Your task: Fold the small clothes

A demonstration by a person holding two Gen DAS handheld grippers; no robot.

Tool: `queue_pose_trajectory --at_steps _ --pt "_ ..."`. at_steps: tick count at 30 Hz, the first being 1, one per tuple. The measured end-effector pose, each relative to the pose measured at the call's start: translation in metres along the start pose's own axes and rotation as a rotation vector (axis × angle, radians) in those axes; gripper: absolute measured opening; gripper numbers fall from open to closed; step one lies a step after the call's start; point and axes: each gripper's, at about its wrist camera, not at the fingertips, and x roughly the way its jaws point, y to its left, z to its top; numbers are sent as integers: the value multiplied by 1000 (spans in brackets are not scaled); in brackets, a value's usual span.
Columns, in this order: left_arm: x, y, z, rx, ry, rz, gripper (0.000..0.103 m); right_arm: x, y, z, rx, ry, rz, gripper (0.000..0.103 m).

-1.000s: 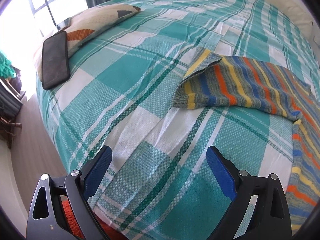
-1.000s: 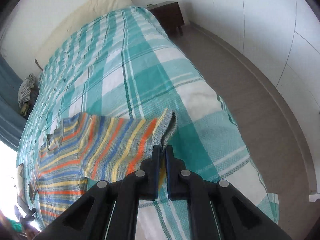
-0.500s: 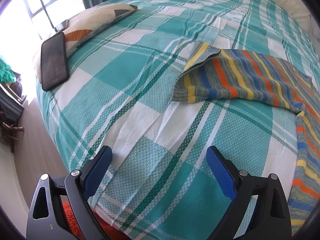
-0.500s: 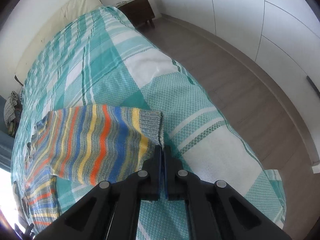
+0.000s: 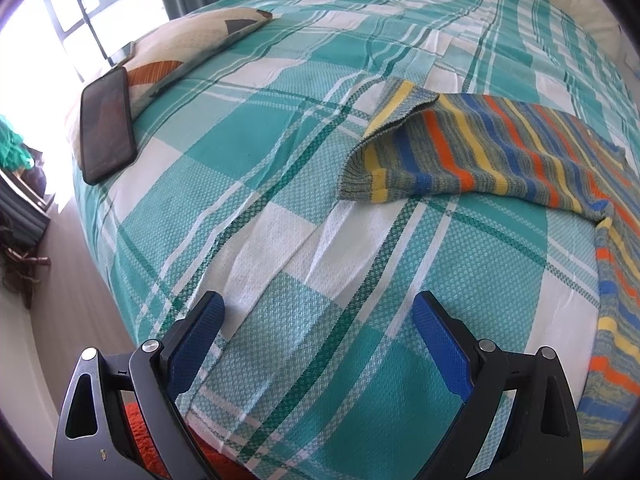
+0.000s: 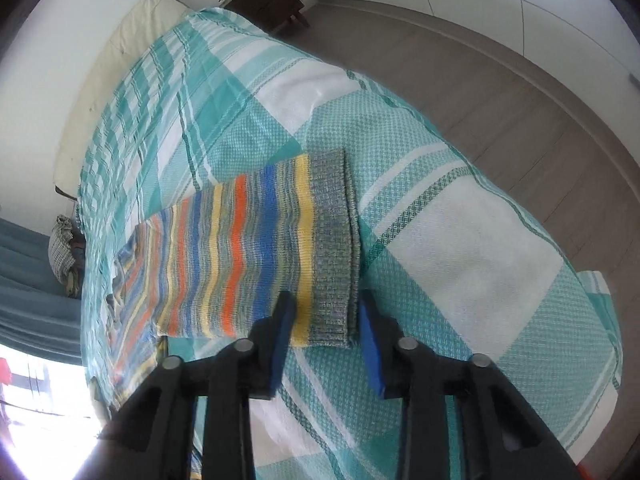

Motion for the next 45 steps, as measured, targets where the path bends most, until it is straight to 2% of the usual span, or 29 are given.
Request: queue_pose_trajectory --at_steps 2,5,12,15,16,17,18,19,20,24,28,31,33,36,39,40,42,45 --pt "0 -1 -1 0 0 1 96 1 7 0 -69 2 -57 3" --pt "1 0 -1 2 2 -2 96 0 16 -3 -173 -55 -218 2" --pt "3 1 -1 3 13 -8 97 6 13 -8 -198 -100 -276 2" --pt "-1 2 -1 -1 14 -11 97 0 12 -9 -213 -120 -264 5" --pt "-5 2 -1 -1 10 -21 97 -3 11 -10 -220 -123 -249 15" --pt "-11 1 -1 5 0 -37 97 -8 10 -12 -218 -127 -241 30" --pt "-20 -1 -2 19 -15 -57 97 -15 10 -15 -212 -138 -247 39" --pt "-32 -4 -3 39 -38 -80 97 -24 9 -19 -208 -159 -259 54" --pt "-44 -9 -6 58 -63 -106 97 -35 11 -24 -208 -187 -269 56" --pt "-85 -49 -28 175 -97 -255 97 -66 38 -51 -303 -231 -226 56" --pt "-99 -105 -57 350 -79 -347 97 -72 100 -95 -492 -202 -115 57" --pt "-94 -133 -80 474 -87 -320 97 -59 148 -138 -641 -139 -14 57" --pt "-82 -142 -93 539 -47 -287 97 -44 173 -167 -733 -91 19 57" --pt "-71 -135 -101 529 1 -307 102 -10 193 -203 -830 -9 29 57" --pt "-65 -124 -100 490 43 -320 103 22 183 -223 -846 90 -16 57" --pt "-63 -120 -100 468 55 -329 103 26 176 -227 -837 97 -33 58" --pt "-61 -115 -102 436 70 -344 103 23 164 -228 -810 78 -9 58" --pt "-60 -118 -104 446 63 -336 103 16 153 -226 -770 80 -7 59"
